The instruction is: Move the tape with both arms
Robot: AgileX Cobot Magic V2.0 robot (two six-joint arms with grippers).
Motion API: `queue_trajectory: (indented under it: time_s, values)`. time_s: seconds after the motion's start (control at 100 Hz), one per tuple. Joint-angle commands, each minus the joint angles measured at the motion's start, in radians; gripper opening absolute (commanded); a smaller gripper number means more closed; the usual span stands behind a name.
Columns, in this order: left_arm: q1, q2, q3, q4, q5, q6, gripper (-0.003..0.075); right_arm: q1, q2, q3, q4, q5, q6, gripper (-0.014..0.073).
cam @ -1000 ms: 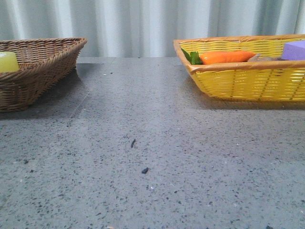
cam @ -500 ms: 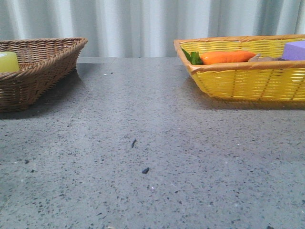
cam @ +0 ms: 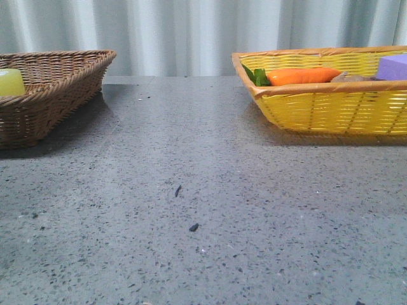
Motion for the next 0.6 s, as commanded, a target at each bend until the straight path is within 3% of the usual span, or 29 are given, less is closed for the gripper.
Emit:
queue_trajectory:
  time_s: [0.0,0.12,0.28,0.59]
  values:
    - [-0.008,0.002,-0.025,-0.008,-0.085,0.0,-0.002,-0.005,0.014,-0.018,-0.031,-0.072,0.0,-0.005]
    - [-0.004,-0.073,0.02,0.119,-0.089,0.0,-0.002,-0.005,0.014,-0.018,-0.031,-0.072,0.0,-0.0051]
    - [0.058,-0.231,0.195,0.163,-0.134,0.0,-0.002,-0.005,0.014,-0.018,-0.031,-0.072,0.0,-0.0051]
    - [0.327,-0.48,0.461,0.1,-0.168,-0.011,-0.002,-0.005,0.014,-0.018,-0.031,-0.072,0.0,-0.0051]
